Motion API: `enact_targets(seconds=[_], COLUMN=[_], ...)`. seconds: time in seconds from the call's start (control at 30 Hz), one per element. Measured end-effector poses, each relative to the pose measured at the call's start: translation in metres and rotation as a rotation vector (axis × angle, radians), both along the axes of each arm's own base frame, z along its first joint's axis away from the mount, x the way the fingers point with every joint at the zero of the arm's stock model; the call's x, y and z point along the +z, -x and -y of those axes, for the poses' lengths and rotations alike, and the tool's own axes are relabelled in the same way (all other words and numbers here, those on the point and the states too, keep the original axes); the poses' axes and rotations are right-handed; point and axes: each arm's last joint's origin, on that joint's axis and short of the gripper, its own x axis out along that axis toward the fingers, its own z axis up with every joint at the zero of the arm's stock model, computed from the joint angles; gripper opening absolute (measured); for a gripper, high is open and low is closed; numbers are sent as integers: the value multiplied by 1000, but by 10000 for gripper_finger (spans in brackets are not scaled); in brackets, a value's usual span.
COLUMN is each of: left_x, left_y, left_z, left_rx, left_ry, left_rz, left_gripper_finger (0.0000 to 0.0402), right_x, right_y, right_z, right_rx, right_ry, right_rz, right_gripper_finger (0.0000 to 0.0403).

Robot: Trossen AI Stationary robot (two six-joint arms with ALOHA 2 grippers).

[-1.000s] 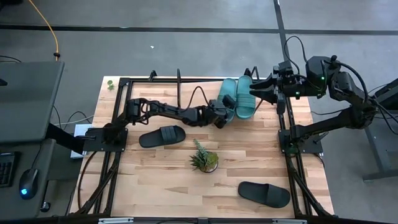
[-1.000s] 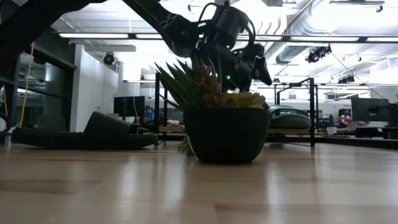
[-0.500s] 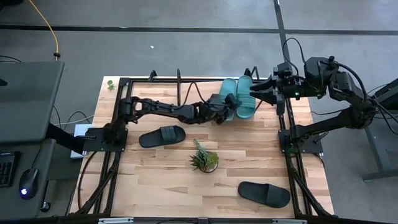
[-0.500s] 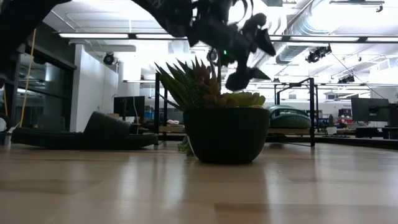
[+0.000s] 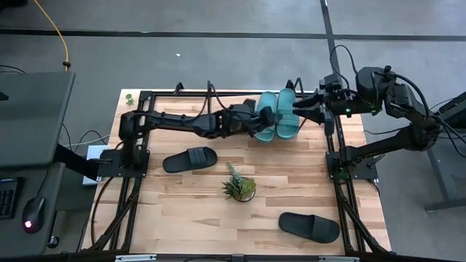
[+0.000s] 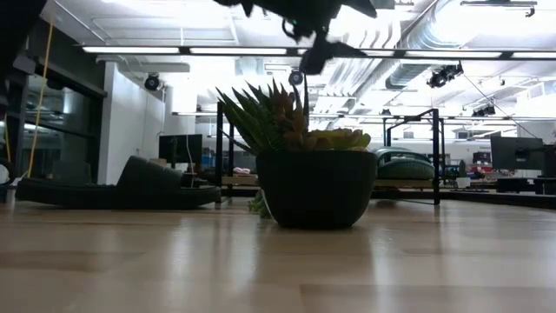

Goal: Pick and place slides into the shelf
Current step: Put the right black slipper on the shelf

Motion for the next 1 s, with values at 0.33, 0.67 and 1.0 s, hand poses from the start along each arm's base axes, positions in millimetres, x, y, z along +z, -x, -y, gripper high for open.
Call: enact_targets(seconds=[0.33, 0.67, 1.0], left_x=[46, 74, 98], left_y=[38, 81, 122], left_z=[11, 20, 30], left_rx=[-82, -138, -229], left_ry=[-138, -245, -313], left_rz=[-117, -294, -392], left_gripper_finger=[284, 284, 285], right_x=[-10, -23, -61], right_y=[3, -10, -56], right_z=[-10, -26, -50], right_rx=[74, 170, 335], right_ry=[-117, -102, -56], right_rz=[-115, -235, -532], right_gripper_finger=[128, 128, 128])
